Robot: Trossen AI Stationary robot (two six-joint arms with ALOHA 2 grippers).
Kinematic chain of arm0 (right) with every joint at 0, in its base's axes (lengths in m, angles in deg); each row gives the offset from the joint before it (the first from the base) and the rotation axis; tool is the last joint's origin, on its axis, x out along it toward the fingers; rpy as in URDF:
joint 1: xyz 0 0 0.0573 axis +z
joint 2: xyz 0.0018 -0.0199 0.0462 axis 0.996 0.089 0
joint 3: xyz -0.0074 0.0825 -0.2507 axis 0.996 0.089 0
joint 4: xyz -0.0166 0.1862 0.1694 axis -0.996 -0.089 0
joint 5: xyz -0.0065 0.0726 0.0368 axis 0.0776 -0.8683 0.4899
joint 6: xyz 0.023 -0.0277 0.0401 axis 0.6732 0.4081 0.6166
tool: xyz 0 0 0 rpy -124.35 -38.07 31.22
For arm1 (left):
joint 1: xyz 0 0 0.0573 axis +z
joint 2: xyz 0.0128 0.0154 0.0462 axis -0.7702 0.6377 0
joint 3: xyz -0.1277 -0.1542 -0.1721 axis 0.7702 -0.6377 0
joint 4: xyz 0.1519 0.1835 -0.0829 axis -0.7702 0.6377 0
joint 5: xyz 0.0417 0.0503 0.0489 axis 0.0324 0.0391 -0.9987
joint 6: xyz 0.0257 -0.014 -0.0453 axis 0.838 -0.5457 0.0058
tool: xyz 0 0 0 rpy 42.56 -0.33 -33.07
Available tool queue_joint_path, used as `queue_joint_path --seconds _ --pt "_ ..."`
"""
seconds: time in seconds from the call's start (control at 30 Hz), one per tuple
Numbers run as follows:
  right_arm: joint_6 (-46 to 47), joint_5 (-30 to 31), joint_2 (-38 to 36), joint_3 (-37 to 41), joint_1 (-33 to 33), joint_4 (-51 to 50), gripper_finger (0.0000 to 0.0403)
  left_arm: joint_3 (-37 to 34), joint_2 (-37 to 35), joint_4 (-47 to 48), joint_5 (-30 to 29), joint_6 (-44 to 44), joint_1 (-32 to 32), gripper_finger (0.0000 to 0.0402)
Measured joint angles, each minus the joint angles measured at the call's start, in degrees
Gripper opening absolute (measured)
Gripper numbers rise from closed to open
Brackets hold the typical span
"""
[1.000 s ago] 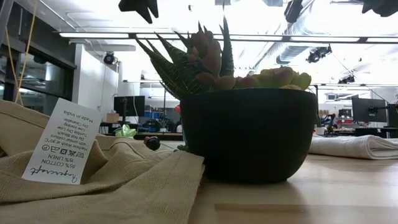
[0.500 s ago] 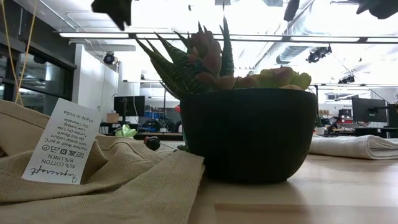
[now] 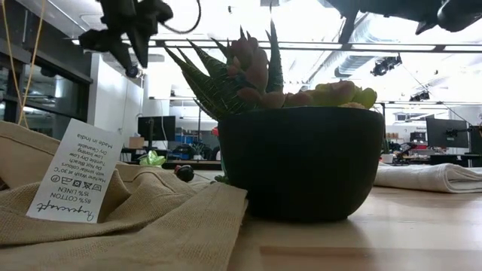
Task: Pick and placing Produce into tupperware
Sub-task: Put the green starfruit into the green basket
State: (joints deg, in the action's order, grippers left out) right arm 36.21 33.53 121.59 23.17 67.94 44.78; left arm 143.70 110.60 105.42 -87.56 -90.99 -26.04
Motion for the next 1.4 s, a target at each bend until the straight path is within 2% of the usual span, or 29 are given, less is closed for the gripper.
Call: queue_joint_path --seconds 0.17,0.33,0.53,0.67,0.83,1.17,1.27,1.4 --pt "4.8 -14.1 0.0 0.0 -8.4 0.4 0.0079 -3.1 1.7 -0.6 -0.8 -9.5 0.0 0.0150" --pt "5.9 -27.9 0.0 0.0 -15.1 -0.4 0.0079 -3.4 4.8 -1.7 -5.1 -18.5 0.1 0.0150" --pt "2.7 -38.3 0.0 0.0 -20.9 -0.4 0.0079 -3.4 11.0 -7.2 -7.4 -20.1 0.1 0.0150" --pt "1.9 -41.6 0.0 0.0 -22.7 -0.4 0.0079 -3.4 15.4 -8.7 -3.8 -20.6 1.9 0.0169" --pt "1.4 -45.2 0.0 0.0 -23.6 -0.4 0.0079 -3.4 19.6 -9.8 1.9 -21.5 5.5 0.0233" --pt "1.6 -47.6 0.0 0.0 -23.6 -0.4 0.0079 -3.4 22.6 -12.4 2.7 -21.4 10.7 0.0354" --pt "1.7 -47.6 0.0 0.0 -23.6 -0.4 0.0079 -3.4 23.3 -13.5 2.7 -21.1 11.8 0.0372" --pt "1.7 -47.5 0.0 0.0 -23.6 -0.4 0.0079 -3.4 25.3 -14.3 3.1 -20.6 12.2 0.0376"
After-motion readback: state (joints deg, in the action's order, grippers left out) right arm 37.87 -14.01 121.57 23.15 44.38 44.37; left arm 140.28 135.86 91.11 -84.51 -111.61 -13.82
